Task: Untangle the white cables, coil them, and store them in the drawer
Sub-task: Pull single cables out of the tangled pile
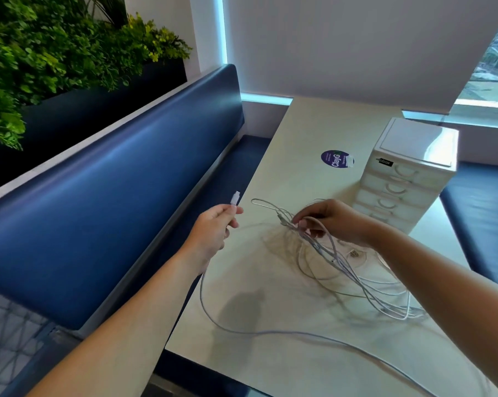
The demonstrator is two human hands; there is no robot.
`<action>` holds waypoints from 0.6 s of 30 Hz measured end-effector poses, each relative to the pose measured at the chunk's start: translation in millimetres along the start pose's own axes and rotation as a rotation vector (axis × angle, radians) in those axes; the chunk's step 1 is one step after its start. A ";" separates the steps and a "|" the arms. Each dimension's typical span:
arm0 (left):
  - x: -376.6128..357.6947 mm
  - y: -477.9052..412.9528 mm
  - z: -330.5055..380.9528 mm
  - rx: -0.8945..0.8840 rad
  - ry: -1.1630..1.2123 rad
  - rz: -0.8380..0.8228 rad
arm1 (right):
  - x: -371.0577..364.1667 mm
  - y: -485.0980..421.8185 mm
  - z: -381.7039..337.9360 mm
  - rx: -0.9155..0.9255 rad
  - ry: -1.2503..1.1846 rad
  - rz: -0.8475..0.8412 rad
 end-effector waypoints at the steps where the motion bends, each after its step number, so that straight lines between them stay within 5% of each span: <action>1: -4.4 0.2 -0.1 0.005 -0.008 -0.016 | 0.8 4.1 -1.0 -0.060 -0.070 -0.055; 6: -33.7 -1.1 -1.2 0.005 -0.079 -0.104 | -0.9 22.5 -1.1 -0.254 -0.293 -0.164; 18: -90.1 -2.3 -8.9 -0.074 -0.117 -0.218 | 15.5 48.2 -23.5 -0.086 -0.079 -0.037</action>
Point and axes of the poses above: each hand's wrist, its own y-axis away from the middle knuckle, its own x-axis out of the back of the hand, z = x × y, the point moved 1 cm from there along -y, towards the middle knuckle, and after that the axes turned 11 degrees about -x, right-handed, at the moved point
